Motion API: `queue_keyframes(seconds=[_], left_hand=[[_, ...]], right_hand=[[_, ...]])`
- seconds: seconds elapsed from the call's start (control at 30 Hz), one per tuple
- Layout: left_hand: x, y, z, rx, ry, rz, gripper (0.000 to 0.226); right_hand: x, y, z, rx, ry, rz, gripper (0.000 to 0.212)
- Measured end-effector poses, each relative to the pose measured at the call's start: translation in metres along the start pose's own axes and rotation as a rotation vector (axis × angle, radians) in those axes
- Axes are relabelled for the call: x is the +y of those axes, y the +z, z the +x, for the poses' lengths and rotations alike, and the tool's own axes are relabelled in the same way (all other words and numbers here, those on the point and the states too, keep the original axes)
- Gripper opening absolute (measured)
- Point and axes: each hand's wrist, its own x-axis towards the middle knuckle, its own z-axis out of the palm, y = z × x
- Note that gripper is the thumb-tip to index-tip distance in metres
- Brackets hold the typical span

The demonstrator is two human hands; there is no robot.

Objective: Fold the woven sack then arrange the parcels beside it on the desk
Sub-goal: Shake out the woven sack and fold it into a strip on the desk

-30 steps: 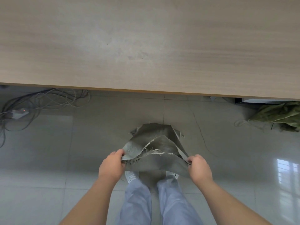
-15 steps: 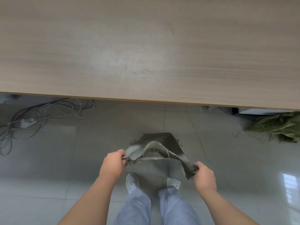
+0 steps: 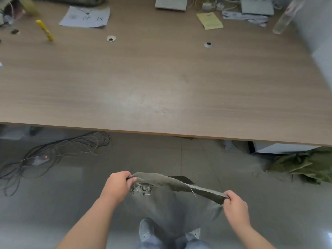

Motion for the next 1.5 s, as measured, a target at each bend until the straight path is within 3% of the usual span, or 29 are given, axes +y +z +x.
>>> queue_keyframes(seconds=[0.27, 0.5, 0.7, 0.97, 1.27, 1.5], left_hand=[[0.018, -0.064, -0.026, 0.166, 0.049, 0.099, 0.05], [0.037, -0.127, -0.03, 0.261, 0.175, 0.044, 0.053], [0.052, -0.177, -0.026, 0.319, 0.307, 0.137, 0.053], [0.072, -0.254, -0.028, 0.421, 0.377, 0.206, 0.058], [0.101, -0.337, -0.039, 0.422, 0.423, 0.224, 0.059], [0.122, -0.406, -0.067, 0.537, 0.525, 0.23, 0.056]], right_hand=[[-0.044, -0.047, -0.026, 0.04, -0.162, 0.008, 0.033], [-0.083, -0.1, -0.03, 0.105, -0.316, 0.006, 0.037], [-0.125, -0.147, -0.04, 0.179, -0.434, -0.006, 0.038], [-0.188, -0.209, -0.053, 0.199, -0.51, 0.008, 0.043], [-0.24, -0.263, -0.088, 0.182, -0.652, 0.059, 0.023], [-0.284, -0.318, -0.126, 0.251, -0.695, 0.034, 0.042]])
